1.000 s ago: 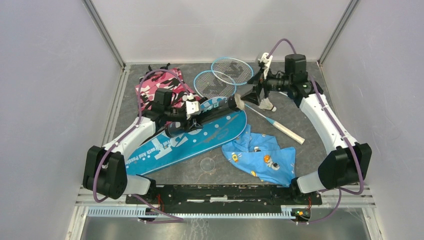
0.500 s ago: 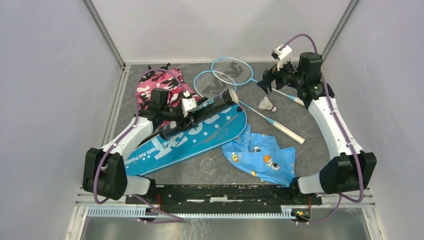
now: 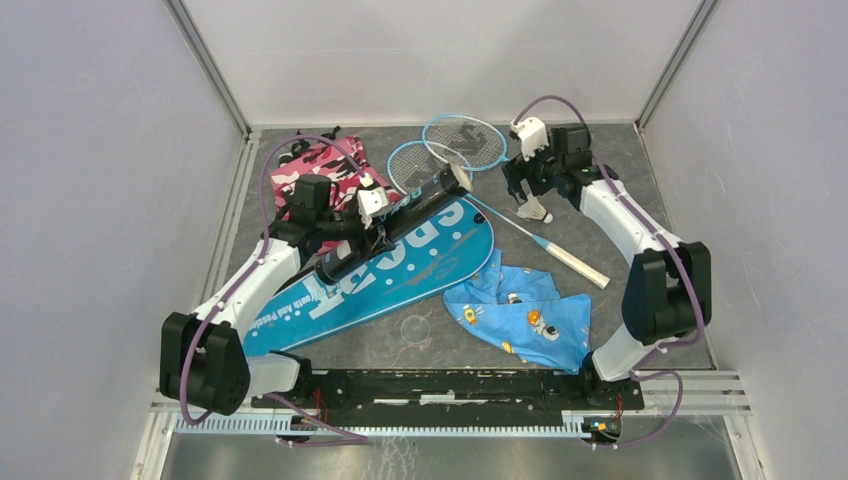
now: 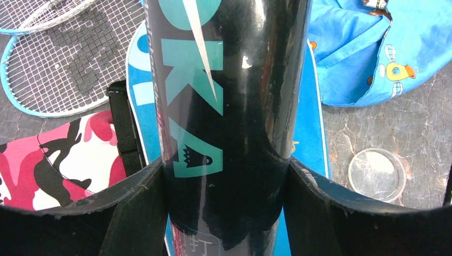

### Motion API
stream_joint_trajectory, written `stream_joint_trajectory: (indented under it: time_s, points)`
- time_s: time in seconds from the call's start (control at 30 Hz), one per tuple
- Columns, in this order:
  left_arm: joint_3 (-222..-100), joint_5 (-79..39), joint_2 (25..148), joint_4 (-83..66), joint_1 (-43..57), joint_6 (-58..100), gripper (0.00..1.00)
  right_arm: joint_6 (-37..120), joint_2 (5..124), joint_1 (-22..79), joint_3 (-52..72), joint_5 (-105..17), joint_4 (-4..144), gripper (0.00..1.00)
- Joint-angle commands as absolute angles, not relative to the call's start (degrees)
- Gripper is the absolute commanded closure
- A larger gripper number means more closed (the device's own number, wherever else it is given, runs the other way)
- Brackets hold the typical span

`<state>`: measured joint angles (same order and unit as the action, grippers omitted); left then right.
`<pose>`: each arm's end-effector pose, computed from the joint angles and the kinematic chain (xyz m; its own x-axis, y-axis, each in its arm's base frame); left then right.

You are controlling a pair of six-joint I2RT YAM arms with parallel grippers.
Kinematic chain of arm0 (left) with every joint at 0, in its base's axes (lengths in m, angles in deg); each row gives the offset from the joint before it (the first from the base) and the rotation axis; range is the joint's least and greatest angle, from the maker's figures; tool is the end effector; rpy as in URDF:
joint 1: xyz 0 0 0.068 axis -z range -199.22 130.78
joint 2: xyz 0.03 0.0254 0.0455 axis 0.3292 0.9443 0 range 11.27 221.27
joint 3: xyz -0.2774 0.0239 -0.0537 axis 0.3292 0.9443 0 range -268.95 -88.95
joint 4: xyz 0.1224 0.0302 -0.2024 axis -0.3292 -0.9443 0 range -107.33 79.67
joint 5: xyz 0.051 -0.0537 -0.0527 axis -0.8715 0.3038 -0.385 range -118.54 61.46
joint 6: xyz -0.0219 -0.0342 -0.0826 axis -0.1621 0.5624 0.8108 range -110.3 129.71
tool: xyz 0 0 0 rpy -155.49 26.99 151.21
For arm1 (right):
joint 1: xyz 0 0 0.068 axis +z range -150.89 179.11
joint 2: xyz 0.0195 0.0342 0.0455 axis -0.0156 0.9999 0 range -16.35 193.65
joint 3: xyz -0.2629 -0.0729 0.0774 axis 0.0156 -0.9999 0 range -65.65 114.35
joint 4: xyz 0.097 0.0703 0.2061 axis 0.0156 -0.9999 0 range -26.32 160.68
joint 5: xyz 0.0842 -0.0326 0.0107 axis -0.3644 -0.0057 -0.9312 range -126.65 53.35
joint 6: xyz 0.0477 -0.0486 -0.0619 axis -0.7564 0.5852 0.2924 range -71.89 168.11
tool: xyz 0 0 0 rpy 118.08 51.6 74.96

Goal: Pack up the badminton gear
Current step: Pick up the shuttlecock at the center of the board.

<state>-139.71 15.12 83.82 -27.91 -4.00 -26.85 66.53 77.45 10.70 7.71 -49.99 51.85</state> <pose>0.2434 -0.1254 0.2650 -0.0719 0.4662 -0.8818 0.9308 0.3490 0.1086 0.3734 0.0960 0.2696 -0.4711 -0.4104 -0.7807 -0.5474 0.8301 -0.1060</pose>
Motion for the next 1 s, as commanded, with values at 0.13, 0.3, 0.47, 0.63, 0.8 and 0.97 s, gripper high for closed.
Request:
stream_joint_trajectory:
  time_s: [0.13,0.3,0.47,0.63,0.8,0.97]
  points:
    - [-140.72,16.81,81.34,-25.11,-4.10,-23.70,0.98,68.69,83.54,15.07,9.91,-37.13,53.71,0.12]
    - [-140.72,17.42,81.22,-24.91,-4.10,-23.70,0.98,69.76,87.53,15.49,11.78,-31.10,53.73,0.13]
    - [-140.65,17.86,81.66,-24.75,-4.10,-23.88,0.98,71.35,91.06,15.37,13.14,-26.55,53.89,0.14]
    - [-140.54,18.03,82.06,-24.75,-4.10,-24.13,0.98,73.29,91.38,15.38,12.15,-22.95,54.65,0.15]
    - [-140.46,18.05,82.19,-24.80,-4.10,-24.56,0.98,74.78,90.41,15.07,10.94,-21.44,53.49,0.17]
    - [-140.54,18.06,82.19,-24.77,-4.10,-24.82,0.98,75.79,89.58,13.99,10.18,-22.02,50.71,0.26]
